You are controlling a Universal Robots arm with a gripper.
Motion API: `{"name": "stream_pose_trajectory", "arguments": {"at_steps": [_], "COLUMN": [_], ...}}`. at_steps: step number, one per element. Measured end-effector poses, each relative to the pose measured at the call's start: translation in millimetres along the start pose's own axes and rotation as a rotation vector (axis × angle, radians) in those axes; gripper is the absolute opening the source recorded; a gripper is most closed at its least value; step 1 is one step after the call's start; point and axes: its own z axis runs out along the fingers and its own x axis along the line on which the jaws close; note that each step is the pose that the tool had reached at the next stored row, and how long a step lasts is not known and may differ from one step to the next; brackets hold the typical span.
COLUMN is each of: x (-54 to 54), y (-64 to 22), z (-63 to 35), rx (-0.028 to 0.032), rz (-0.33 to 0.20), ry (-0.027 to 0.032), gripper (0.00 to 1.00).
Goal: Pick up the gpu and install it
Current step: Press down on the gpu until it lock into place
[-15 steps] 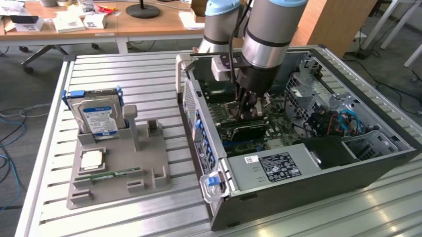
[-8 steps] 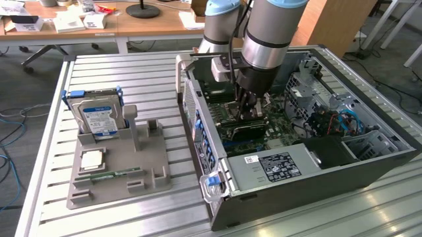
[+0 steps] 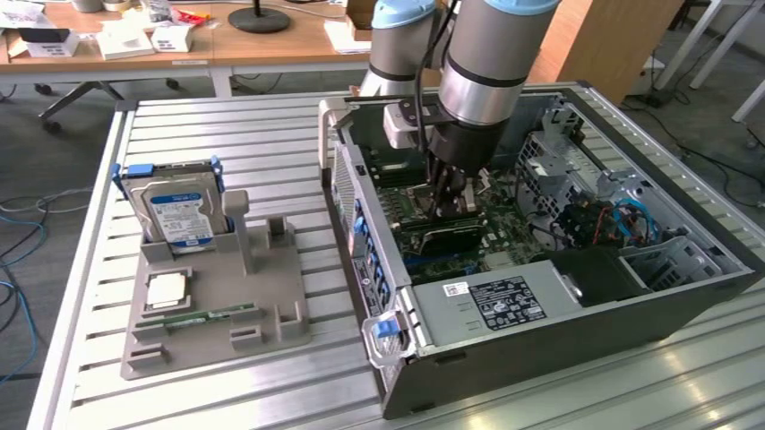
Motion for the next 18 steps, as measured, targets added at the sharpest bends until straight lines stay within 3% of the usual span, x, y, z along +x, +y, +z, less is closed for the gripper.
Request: {"name": "stream_pose_trajectory", "arguments": {"at_steps": [18], "x": [0.1], "y": [-1.3], "z": [4.4], "rx": [0.0029], "rz": [0.0], "ry": [-0.0004], "gripper": [0.11]}}
